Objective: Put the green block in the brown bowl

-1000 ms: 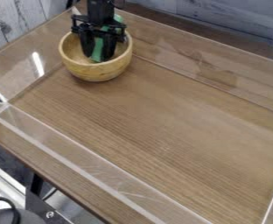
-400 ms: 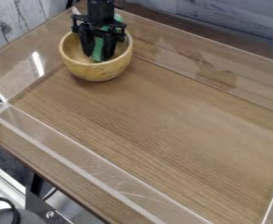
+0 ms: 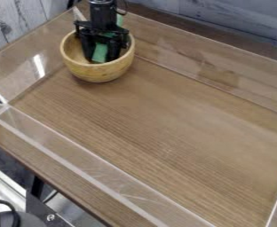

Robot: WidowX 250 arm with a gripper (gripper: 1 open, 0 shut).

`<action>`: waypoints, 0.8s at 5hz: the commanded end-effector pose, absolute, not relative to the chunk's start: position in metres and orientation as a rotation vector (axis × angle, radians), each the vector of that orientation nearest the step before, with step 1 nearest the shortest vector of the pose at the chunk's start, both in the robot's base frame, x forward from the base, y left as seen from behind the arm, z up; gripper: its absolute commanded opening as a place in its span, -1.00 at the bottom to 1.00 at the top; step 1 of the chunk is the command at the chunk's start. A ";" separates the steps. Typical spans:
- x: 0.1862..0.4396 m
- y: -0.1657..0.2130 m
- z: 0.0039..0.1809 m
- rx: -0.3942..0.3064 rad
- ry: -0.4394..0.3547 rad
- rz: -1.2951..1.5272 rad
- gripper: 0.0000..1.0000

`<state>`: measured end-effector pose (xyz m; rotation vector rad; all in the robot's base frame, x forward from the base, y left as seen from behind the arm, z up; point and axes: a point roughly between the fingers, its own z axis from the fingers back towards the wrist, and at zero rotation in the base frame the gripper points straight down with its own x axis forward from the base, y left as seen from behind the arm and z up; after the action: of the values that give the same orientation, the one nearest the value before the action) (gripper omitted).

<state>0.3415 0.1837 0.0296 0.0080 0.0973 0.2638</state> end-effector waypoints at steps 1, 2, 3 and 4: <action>0.349 0.185 0.055 0.024 0.034 0.260 -1.00; 0.349 0.183 0.066 0.020 0.017 0.262 1.00; 0.348 0.180 0.084 0.014 -0.014 0.262 1.00; 0.348 0.174 0.111 0.010 -0.064 0.258 1.00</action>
<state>0.3439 0.1737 0.0839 -0.0142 0.0047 0.2629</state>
